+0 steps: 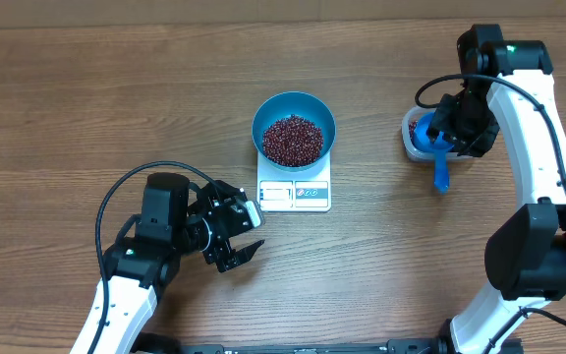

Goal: Scoop item into bowl and weigh 150g on scale
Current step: 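Release the scoop in the tub and lift the right gripper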

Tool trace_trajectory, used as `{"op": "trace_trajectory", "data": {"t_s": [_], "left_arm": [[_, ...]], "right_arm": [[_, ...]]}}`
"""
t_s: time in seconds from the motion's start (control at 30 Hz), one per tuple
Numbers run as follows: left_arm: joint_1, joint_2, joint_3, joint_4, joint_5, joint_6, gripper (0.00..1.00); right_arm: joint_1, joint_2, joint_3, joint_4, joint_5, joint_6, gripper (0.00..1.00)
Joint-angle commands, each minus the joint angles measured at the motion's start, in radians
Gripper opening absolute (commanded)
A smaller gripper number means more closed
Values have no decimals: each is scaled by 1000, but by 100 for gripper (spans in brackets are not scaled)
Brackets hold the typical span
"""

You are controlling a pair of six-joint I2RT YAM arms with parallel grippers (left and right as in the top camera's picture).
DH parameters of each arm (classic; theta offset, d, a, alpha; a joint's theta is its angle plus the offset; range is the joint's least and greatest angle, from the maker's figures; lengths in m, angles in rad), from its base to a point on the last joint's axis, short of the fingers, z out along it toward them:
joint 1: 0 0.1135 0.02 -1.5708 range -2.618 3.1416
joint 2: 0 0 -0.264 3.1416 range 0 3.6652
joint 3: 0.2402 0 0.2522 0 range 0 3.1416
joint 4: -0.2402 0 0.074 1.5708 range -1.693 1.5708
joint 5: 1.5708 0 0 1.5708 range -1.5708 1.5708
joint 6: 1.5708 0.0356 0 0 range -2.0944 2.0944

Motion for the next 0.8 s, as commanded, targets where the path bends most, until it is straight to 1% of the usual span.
{"op": "trace_trajectory", "data": {"t_s": [0.0, 0.03, 0.07, 0.1, 0.27, 0.4, 0.53, 0.77], "left_arm": [[4, 8, -5, 0, 16, 19, 99], [4, 8, -4, 0, 16, 19, 99], [4, 8, -4, 0, 16, 19, 99], [4, 8, -4, 0, 16, 19, 100], [4, 8, -4, 0, 16, 19, 100], [4, 8, -4, 0, 16, 19, 100], [4, 8, -4, 0, 16, 19, 100], [4, 8, -4, 0, 16, 19, 100]], "right_arm": [[2, -34, 59, 2, 44, 0, 64], [2, -35, 79, -2, 58, 0, 74], [2, -35, 100, -10, 70, -1, 90], [2, -35, 128, -21, 87, -1, 100], [2, -35, 245, -79, 112, -5, 100], [2, -35, 301, -130, 112, -13, 100], [2, -35, 307, -168, 112, -12, 100], [2, -34, 306, -157, 111, -12, 100]]}}
